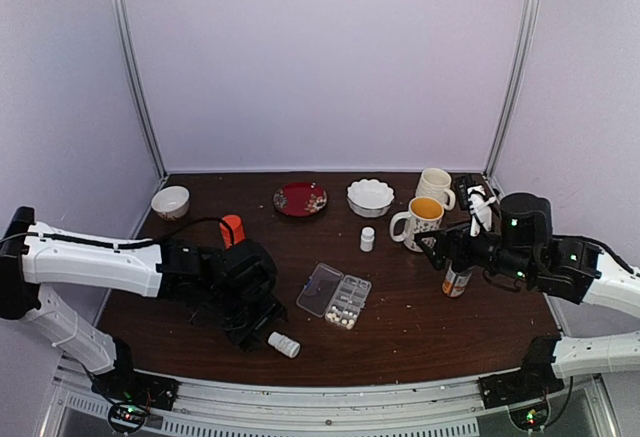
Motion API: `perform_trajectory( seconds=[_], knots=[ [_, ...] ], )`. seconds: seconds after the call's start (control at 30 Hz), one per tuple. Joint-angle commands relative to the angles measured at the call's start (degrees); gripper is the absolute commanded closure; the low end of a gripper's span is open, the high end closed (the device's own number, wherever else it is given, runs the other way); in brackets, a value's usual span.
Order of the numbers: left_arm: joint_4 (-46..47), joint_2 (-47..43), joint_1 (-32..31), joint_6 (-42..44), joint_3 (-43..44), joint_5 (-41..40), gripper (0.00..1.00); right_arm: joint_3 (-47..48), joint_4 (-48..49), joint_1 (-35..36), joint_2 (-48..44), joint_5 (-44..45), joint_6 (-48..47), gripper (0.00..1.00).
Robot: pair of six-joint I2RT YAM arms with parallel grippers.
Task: Sort the pills into containers
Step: Pick up the pill bottle from the corner of the board.
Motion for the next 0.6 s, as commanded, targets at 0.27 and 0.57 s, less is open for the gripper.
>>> perform_trajectory(
  seconds=[0.27,0.57],
  knots=[
    [10.9,5.7,-2.7,-20.7,-3.6,0.1,0.36,-0.2,1.4,-0.2,-1.2,-1.9,-1.2,0.1],
    [15.9,9.4,-2.7,-25.4,-4.0,-4.6,0.38,-1.3,2.5,-0.2,-2.8,-4.7,-0.5,0.1]
  ],
)
